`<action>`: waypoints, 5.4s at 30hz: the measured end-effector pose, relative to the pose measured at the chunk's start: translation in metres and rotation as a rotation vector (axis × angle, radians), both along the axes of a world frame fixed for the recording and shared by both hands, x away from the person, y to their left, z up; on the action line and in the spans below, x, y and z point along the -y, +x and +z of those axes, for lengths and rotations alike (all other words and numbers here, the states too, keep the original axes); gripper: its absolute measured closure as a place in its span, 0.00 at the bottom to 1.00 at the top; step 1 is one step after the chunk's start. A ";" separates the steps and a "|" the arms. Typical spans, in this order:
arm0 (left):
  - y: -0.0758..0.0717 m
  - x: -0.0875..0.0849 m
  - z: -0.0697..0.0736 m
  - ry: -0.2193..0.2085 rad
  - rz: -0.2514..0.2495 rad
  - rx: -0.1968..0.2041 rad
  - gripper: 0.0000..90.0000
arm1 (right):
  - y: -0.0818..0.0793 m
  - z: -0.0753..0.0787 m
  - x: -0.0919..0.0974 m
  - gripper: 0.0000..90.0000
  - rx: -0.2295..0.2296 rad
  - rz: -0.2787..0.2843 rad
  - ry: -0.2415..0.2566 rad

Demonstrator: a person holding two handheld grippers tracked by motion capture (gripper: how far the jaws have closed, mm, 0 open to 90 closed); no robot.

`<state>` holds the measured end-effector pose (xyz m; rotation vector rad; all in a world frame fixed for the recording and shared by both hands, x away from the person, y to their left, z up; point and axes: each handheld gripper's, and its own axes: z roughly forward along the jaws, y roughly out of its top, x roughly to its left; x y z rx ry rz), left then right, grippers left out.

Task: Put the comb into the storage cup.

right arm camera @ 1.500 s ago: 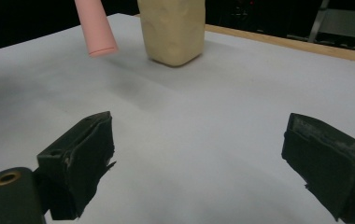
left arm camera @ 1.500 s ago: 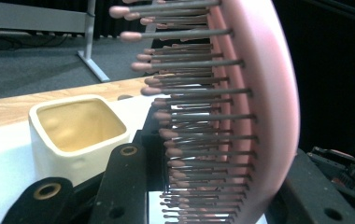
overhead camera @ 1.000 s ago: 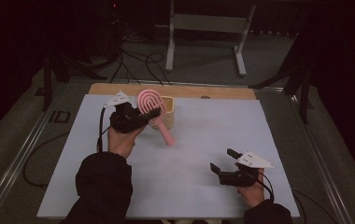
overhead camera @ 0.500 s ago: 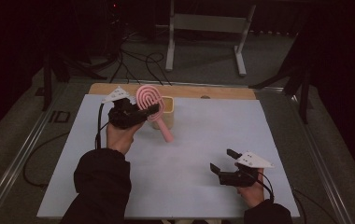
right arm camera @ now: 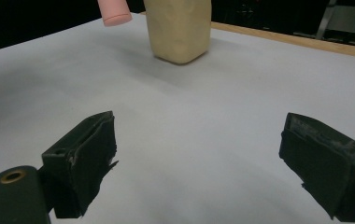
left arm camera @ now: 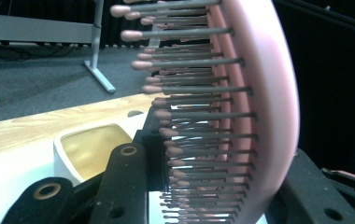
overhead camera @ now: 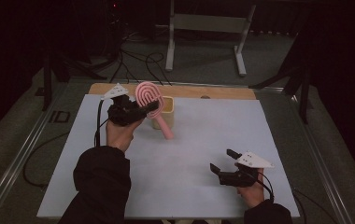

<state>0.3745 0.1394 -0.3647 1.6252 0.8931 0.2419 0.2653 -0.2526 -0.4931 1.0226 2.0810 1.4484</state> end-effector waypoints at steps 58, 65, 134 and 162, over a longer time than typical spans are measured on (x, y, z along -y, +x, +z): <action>0.034 -0.008 0.029 0.038 0.077 0.007 0.71 | 0.001 -0.001 0.001 0.13 0.002 -0.004 -0.008; 0.038 -0.007 0.033 0.049 0.084 0.014 0.71 | 0.000 -0.001 0.001 0.14 0.002 -0.004 -0.005; 0.069 -0.005 0.019 -0.005 0.201 0.013 0.71 | 0.000 -0.001 0.004 0.14 0.002 -0.007 0.001; 0.077 0.003 0.016 0.010 0.230 0.015 0.71 | 0.001 0.000 0.006 0.14 0.005 -0.009 0.008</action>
